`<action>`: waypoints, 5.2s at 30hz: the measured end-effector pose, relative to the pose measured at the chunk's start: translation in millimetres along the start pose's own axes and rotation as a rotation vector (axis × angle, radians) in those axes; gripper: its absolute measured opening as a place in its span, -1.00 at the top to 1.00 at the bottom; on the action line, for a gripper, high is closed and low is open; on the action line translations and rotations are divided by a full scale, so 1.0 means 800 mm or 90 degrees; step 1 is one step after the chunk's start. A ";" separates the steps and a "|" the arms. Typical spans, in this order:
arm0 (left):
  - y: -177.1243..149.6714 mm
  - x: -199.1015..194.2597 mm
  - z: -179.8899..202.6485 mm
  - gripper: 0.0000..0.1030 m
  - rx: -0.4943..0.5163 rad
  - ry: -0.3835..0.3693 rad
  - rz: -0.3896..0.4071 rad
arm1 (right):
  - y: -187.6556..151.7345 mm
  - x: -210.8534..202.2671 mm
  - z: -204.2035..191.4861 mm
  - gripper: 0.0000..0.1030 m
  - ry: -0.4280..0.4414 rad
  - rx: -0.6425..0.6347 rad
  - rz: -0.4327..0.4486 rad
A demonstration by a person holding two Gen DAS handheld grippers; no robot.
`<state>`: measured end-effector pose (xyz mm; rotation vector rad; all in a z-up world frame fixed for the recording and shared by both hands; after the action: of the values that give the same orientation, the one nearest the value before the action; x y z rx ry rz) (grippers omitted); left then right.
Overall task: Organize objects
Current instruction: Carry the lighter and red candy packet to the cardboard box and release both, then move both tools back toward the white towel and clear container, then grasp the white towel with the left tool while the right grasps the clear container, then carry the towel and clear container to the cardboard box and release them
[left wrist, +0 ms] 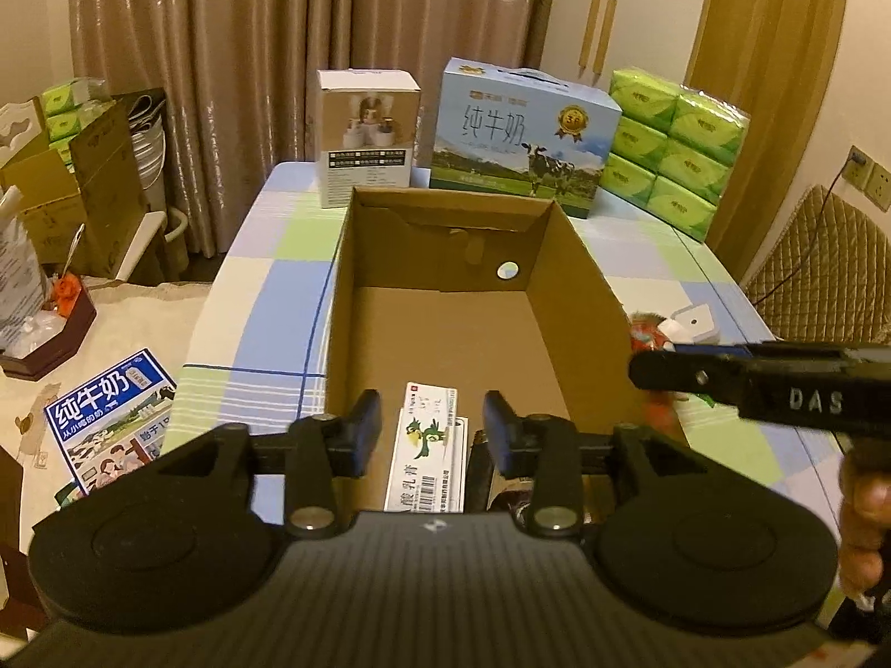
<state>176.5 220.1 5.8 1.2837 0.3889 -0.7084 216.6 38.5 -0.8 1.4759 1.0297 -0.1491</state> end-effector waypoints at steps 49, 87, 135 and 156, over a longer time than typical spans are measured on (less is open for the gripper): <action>-0.063 -0.039 0.199 -0.97 0.030 -0.060 0.017 | -0.095 -0.261 0.182 -0.96 -0.237 0.092 0.118; -0.012 0.317 0.303 -0.77 0.204 -0.007 -0.089 | -0.064 -0.059 0.395 -0.92 -0.215 -0.113 -0.009; -0.122 0.292 0.306 0.03 0.205 -0.062 -0.150 | -0.125 -0.001 0.381 -0.46 -0.216 -0.185 -0.085; -0.093 0.187 0.330 0.34 0.187 -0.094 -0.112 | -0.091 -0.101 0.328 -0.03 -0.256 -0.089 -0.064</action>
<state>204.6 -80.4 -74.6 1.4733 0.2854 -1.0314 245.0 -237.6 -61.3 1.2048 0.7691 -0.4188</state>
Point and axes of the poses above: each gripper's, at about its wrist camera, not at the fingertips, and x roughly the way its jaws point, z to its right, y to its top, the point moved 4 cm from there along x, roughly the way its jaws point, and after that the axes turned 14 degrees about -y, right-handed, at the moved point
